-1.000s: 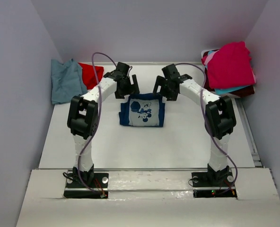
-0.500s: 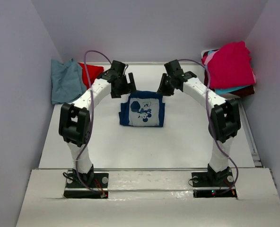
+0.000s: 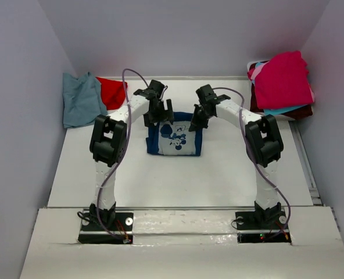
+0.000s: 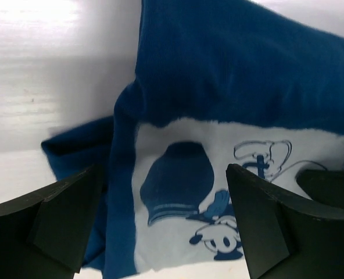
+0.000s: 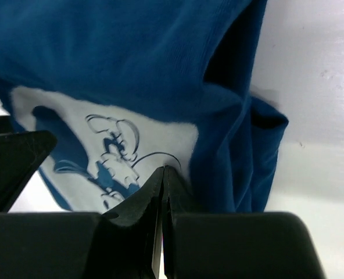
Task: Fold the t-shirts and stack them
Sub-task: Fold the tshirt
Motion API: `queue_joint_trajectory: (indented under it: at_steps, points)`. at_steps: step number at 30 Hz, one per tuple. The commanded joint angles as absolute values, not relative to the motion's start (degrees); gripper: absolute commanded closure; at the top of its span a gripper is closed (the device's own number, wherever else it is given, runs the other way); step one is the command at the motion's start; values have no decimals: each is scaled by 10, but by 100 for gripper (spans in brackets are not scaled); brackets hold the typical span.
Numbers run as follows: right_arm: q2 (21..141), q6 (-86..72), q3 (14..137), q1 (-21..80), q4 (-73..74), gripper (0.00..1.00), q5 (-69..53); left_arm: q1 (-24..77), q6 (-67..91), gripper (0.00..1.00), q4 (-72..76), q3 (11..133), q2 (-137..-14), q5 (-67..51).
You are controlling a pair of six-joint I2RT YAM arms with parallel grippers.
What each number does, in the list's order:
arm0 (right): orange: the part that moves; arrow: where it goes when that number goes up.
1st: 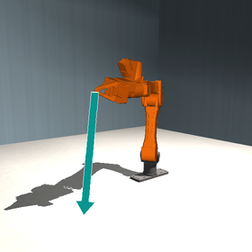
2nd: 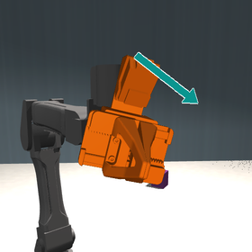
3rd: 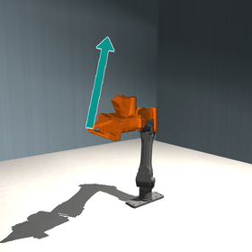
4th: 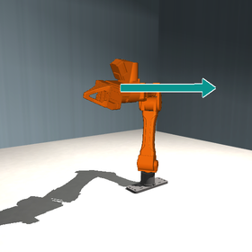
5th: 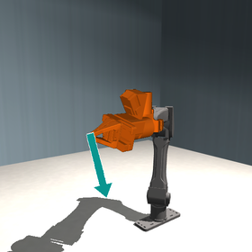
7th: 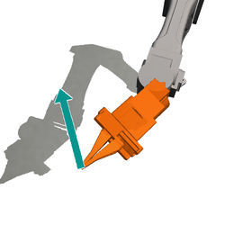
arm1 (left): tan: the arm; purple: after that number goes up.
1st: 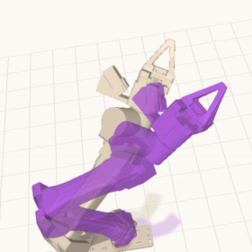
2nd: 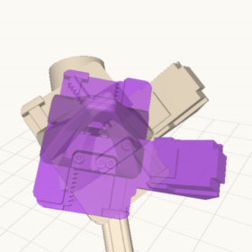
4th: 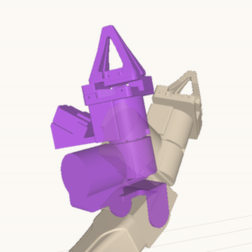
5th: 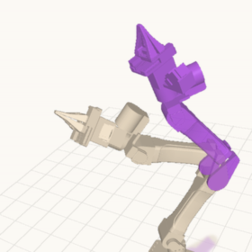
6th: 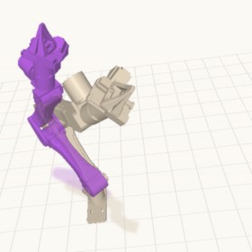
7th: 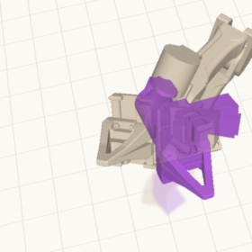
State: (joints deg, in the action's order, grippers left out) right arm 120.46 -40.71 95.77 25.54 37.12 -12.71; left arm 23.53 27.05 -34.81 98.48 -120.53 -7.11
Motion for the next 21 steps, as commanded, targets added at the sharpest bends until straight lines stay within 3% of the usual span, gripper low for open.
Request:
queue_joint_trajectory:
  at_steps: [1, 21]
  points:
    - [1227, -396, 1015, 257, 381, 93, -132, 236, 254, 1, -380, 1072, -1247, -78]
    - [1297, -383, 1088, 208, 404, 93, -120, 199, 271, 1, -461, 1204, -1363, 13]
